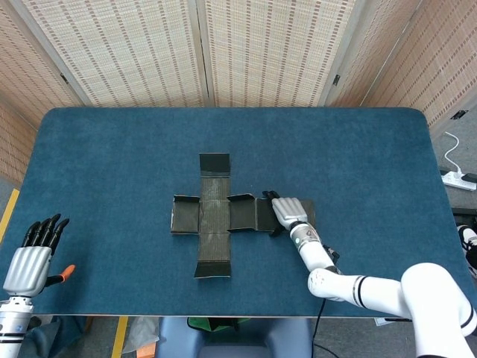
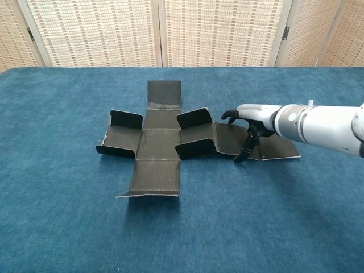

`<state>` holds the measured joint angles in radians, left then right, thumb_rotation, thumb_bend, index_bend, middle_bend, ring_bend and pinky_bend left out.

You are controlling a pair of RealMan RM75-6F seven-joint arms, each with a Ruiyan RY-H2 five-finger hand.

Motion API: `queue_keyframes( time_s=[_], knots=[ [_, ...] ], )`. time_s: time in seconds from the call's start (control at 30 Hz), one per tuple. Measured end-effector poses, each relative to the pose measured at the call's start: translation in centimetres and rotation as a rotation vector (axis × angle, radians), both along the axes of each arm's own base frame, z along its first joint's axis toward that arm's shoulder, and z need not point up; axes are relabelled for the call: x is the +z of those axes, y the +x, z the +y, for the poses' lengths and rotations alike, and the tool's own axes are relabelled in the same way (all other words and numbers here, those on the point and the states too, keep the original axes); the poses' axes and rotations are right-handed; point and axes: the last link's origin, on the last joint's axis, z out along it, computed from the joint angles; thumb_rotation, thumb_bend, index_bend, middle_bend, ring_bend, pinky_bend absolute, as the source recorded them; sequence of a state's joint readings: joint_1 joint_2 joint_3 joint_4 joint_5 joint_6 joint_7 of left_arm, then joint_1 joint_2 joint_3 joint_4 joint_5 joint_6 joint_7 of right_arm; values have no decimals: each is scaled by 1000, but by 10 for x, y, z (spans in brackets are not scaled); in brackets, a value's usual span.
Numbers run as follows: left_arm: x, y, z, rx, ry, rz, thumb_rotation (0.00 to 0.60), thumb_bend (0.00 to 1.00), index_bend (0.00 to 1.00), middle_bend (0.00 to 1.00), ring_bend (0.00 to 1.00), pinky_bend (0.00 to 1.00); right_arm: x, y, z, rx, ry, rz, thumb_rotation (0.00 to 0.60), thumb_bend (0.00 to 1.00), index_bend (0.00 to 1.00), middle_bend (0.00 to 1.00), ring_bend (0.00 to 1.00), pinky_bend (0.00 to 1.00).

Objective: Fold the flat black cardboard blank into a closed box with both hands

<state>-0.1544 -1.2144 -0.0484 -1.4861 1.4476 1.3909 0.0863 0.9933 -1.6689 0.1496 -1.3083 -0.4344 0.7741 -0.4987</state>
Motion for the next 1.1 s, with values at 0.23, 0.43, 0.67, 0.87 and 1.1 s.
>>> queue_keyframes(
  time_s=[0.23, 0.43, 0.67, 0.87, 1.1],
  knots=[
    [-1, -1, 1, 3, -5, -3, 600, 200, 8, 0, 0, 29, -5, 5, -2, -2, -6, 15, 600, 187, 320, 180, 734, 1000],
    [-7, 9, 19, -81, 25, -28, 600, 203, 195, 147, 298, 291, -1, 14, 0, 13, -36, -25, 600, 221, 433, 321, 747, 1000],
    [-25, 35, 72, -230, 43, -55, 600, 224, 299, 285, 693, 775, 6, 23, 5, 80, -34, -90, 600, 222, 446, 371, 752, 1000],
    [-53, 56, 111, -277, -21, -4, 600, 210, 127, 185, 714, 842, 7, 31, 6, 200, -46, -75, 600, 222, 458, 407, 762, 1000],
    [-88, 70, 136, -240, -106, 70, 600, 187, 0, 9, 615, 802, 1, 33, 5, 283, -76, -7, 600, 222, 458, 412, 763, 1000]
  ],
)
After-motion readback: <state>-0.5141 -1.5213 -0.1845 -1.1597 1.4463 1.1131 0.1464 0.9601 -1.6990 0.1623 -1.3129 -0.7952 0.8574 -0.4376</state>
